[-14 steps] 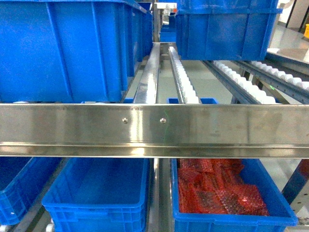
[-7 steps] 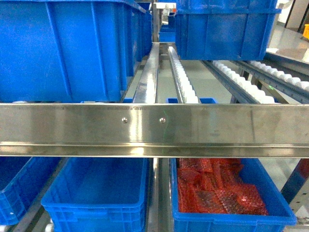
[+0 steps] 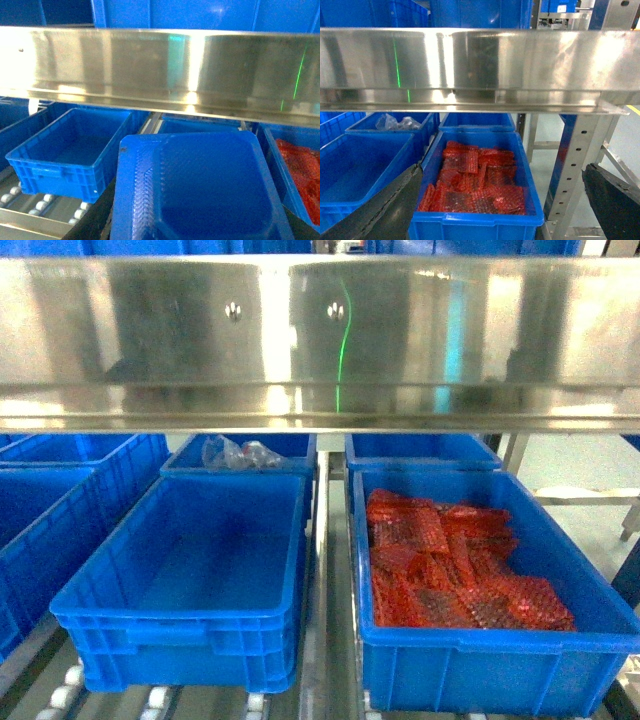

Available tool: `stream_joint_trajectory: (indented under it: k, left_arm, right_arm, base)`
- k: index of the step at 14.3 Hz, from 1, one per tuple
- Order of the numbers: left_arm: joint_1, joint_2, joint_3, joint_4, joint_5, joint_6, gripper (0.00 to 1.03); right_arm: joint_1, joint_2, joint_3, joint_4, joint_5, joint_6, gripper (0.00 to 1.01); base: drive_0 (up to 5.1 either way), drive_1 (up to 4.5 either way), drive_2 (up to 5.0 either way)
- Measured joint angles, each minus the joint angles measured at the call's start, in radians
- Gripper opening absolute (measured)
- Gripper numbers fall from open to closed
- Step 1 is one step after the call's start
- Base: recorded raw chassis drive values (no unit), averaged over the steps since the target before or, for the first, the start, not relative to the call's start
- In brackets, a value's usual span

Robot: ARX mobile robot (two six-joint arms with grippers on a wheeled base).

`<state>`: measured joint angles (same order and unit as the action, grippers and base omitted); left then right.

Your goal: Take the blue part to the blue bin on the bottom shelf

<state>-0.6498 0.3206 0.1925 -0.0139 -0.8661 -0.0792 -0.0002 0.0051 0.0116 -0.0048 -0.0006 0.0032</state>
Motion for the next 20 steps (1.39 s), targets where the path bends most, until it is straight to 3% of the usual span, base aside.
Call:
stream_joint_trajectory:
  k: [20]
  left_arm:
    - [0.000,0.000,0.000,-0.002,0.002,0.000,0.43]
  right_arm:
    - [0.000,0.000,0.000,-0.003,0.000,-0.001,0.98]
  base:
    - [0.0,0.00,0.0]
